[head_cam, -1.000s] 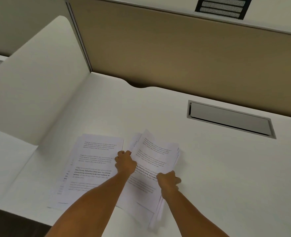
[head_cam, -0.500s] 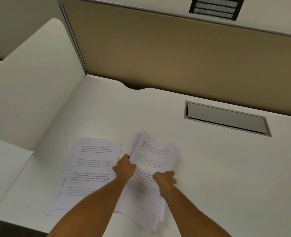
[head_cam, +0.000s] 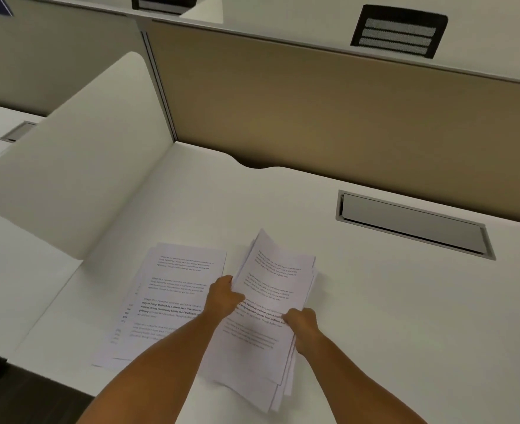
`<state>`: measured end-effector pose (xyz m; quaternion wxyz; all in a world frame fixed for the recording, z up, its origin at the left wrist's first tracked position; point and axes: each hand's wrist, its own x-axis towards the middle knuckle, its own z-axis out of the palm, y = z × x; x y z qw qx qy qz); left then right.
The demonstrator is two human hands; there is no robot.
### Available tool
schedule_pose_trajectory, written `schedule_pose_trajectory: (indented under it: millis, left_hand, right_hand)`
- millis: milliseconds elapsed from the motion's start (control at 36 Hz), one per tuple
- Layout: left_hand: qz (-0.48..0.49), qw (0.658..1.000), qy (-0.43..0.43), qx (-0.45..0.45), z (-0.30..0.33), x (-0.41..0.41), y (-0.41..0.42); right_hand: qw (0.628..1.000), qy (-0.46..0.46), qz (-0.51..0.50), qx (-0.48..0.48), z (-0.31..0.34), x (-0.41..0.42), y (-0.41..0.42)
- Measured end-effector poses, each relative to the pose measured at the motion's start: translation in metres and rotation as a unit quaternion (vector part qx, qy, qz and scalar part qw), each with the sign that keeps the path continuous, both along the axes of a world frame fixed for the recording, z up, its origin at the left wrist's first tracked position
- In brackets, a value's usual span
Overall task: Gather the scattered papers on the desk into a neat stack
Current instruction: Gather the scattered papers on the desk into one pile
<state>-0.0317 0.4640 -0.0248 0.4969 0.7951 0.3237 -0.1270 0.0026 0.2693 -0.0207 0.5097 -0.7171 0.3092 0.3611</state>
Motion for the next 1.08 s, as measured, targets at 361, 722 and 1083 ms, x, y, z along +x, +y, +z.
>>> schedule_pose_trajectory:
  millis: [361, 722, 1083]
  left_hand:
    - [0.064, 0.996, -0.04, 0.056, 0.037, -0.041, 0.043]
    - [0.135, 0.987, -0.042, 0.074, 0.046, -0.079, 0.122]
    - [0.166, 0.981, 0.017, 0.097, 0.005, -0.098, 0.17]
  right_hand:
    - [0.991, -0.028, 0.099, 0.08, 0.02, -0.009, 0.033]
    - [0.98, -0.052, 0.156, 0.114, 0.028, -0.021, 0.121]
    - [0.969, -0.04, 0.228, 0.083, 0.004, -0.044, 0.187]
